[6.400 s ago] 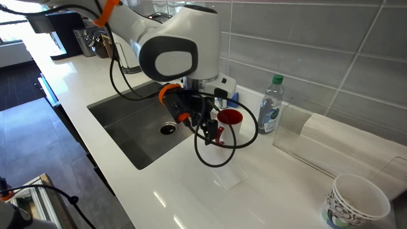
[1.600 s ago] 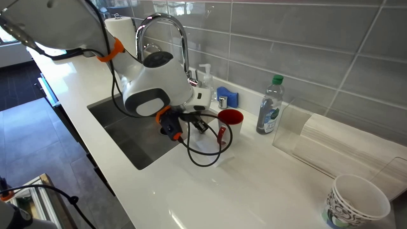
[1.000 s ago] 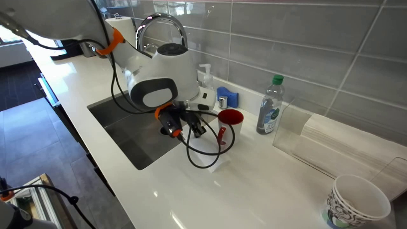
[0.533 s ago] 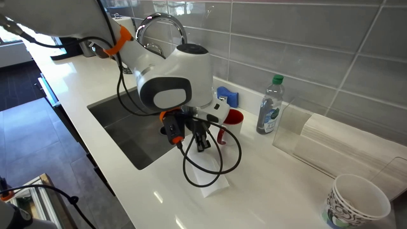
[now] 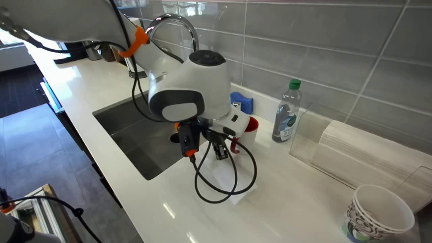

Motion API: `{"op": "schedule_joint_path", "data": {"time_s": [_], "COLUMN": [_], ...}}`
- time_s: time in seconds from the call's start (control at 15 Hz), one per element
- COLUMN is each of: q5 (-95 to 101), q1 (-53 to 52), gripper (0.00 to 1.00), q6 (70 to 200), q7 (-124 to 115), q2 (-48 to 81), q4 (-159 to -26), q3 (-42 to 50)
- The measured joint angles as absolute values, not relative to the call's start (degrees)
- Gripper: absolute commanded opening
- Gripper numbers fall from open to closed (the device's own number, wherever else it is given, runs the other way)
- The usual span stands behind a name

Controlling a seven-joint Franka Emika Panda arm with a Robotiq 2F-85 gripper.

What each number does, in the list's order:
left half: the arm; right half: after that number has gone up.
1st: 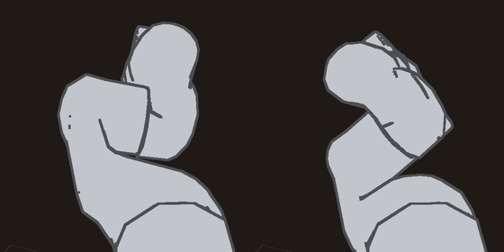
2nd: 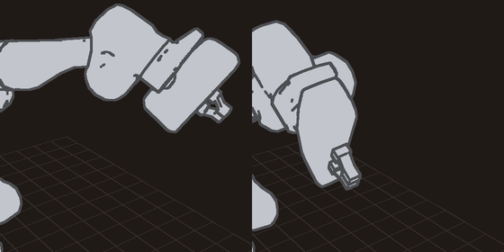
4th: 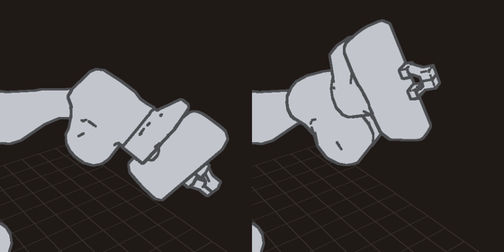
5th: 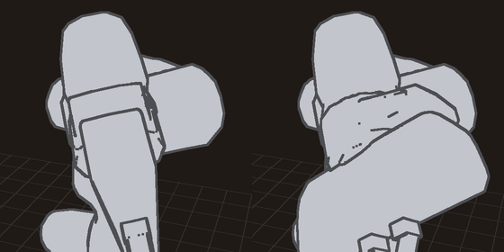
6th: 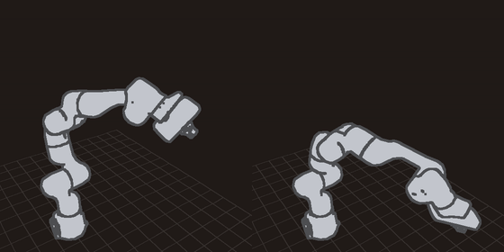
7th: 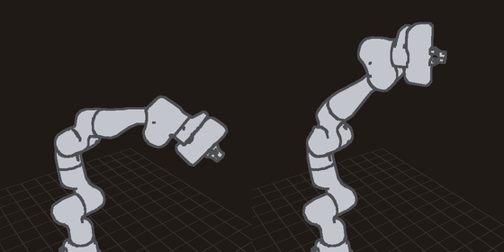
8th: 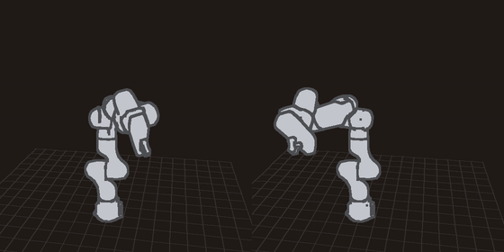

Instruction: Use the serviette to clean a portion of the counter

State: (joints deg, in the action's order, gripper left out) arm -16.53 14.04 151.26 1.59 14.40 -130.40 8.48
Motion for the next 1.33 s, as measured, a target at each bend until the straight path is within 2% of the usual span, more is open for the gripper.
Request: {"op": "schedule_joint_path", "data": {"time_s": [0.27,0.73,1.33], "q5": [-25.98,-32.43,-27.41], "q1": [15.99,17.12,16.43], "gripper": [0.00,0.00,0.00], "q6": [155.56,154.79,139.48], "q7": [7.07,12.93,10.29], "q2": [15.66,16.37,16.07], "q4": [-129.85,-128.83,-126.02], "q3": [4.80,-0.32,2.35]}}
